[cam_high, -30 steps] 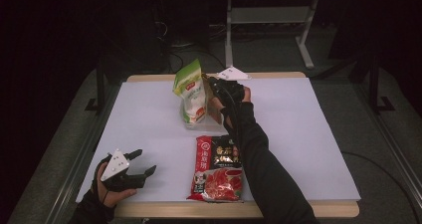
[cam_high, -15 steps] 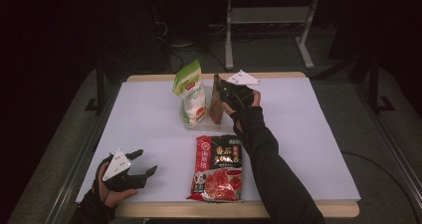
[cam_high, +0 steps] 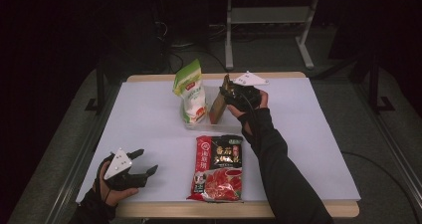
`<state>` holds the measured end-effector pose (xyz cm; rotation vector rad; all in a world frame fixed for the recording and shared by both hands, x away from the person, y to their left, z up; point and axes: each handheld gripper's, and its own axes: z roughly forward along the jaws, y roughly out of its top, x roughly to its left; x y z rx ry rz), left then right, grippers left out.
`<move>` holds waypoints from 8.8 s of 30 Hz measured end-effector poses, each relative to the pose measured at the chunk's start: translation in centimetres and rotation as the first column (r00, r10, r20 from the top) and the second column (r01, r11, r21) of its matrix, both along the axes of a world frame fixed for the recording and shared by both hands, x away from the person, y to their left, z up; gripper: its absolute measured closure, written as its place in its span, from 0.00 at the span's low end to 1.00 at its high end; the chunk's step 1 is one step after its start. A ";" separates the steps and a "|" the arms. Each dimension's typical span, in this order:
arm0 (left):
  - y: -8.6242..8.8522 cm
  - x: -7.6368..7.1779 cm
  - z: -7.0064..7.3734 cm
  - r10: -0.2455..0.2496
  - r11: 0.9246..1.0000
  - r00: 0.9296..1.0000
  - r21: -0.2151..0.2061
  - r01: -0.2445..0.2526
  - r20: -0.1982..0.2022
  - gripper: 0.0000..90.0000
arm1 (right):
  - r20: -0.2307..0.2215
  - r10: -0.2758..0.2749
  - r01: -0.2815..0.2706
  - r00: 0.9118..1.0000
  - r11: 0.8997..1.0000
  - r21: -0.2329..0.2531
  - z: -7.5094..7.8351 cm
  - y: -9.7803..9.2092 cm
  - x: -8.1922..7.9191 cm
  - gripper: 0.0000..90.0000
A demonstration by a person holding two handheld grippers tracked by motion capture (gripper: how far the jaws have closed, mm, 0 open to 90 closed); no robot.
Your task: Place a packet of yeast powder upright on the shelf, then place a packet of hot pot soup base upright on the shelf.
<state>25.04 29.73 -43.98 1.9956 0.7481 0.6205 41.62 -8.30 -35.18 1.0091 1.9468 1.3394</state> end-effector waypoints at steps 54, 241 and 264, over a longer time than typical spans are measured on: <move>-1.1 0.3 0.0 -0.042 0.999 0.998 0.008 0.043 -0.051 0.27 | -0.051 0.134 -0.138 0.990 0.987 -0.081 -1.2 -10.2 -9.1 0.51; -12.0 5.6 6.3 -0.348 0.868 0.924 -0.429 0.252 -0.161 0.87 | -0.124 0.290 -0.299 0.949 0.952 -0.066 -6.9 -11.6 -13.5 0.33; -11.6 4.4 9.1 -0.233 0.895 0.972 -0.395 0.208 -0.018 0.87 | -0.202 0.134 -0.174 0.970 0.965 -0.195 -9.0 -13.4 -14.4 0.20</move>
